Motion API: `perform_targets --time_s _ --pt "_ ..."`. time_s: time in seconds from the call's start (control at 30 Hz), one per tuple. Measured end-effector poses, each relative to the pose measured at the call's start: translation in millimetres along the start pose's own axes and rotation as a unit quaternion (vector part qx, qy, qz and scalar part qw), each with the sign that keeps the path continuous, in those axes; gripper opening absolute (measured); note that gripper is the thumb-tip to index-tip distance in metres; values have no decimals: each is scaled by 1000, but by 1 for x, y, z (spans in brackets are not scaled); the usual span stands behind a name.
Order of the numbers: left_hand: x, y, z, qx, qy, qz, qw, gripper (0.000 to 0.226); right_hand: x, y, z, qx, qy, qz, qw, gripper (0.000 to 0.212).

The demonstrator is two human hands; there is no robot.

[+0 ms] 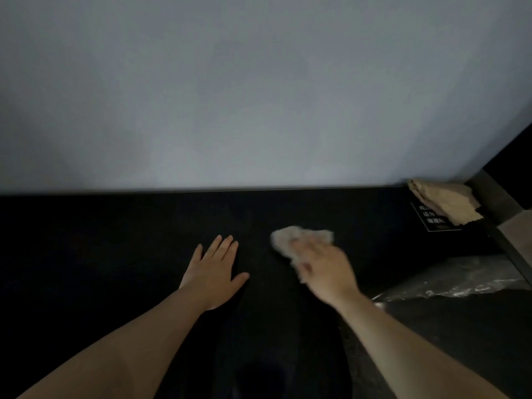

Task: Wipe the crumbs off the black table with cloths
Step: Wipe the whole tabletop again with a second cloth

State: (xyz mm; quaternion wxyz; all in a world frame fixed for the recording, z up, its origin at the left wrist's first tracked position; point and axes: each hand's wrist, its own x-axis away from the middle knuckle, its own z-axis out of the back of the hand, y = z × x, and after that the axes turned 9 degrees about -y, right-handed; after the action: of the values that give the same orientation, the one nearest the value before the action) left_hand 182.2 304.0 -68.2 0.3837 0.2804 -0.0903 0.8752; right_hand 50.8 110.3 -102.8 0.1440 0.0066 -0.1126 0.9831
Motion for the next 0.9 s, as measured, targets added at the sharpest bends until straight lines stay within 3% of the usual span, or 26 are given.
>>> perform_targets --time_s 0.1,0.13,0.17,0.23,0.3,0.33,0.37,0.43,0.47,0.53,0.6,0.67,0.77,0.83,0.9 --pt "7 -23 -6 -10 -16 20 1000 77 -12 8 6 -56 14 -285 957 45" --pt "8 -27 -8 -2 -26 26 999 79 -14 -14 5 -48 -6 -296 954 46" --pt "8 -31 -10 4 -33 28 999 80 -12 -43 2 -23 -19 -261 965 46" --pt "9 -33 -14 10 -40 22 999 80 2 -95 -9 -11 -45 -96 994 49" --pt "10 -34 -15 12 -36 13 999 79 9 -98 -7 -31 -84 52 995 48" --pt "11 -35 -16 11 -33 11 999 78 6 -84 -4 -10 -81 78 994 47" --pt "12 -36 -16 11 -32 8 999 78 0 -62 -3 12 -45 59 997 47" --pt "14 -37 -17 12 -34 7 999 78 -11 -13 0 26 15 -102 994 50" --pt "15 -37 -18 13 -33 7 999 78 -14 3 2 13 16 -188 982 48" --pt "15 -36 -18 14 -31 10 999 78 -15 -1 2 -37 -6 -280 959 48" --pt "14 -35 -17 16 -34 10 999 78 -14 -43 -4 -10 0 -251 968 45" --pt "14 -36 -15 18 -39 6 999 79 -1 -93 -16 11 16 -100 995 45" --pt "15 -37 -13 20 -41 5 999 79 7 -105 -9 -8 -68 101 992 48" --pt "15 -37 -13 20 -44 7 999 80 -13 -65 -2 40 -55 78 995 49" --pt "14 -37 -13 19 -45 7 999 81 -34 -23 3 16 -24 -111 993 49"
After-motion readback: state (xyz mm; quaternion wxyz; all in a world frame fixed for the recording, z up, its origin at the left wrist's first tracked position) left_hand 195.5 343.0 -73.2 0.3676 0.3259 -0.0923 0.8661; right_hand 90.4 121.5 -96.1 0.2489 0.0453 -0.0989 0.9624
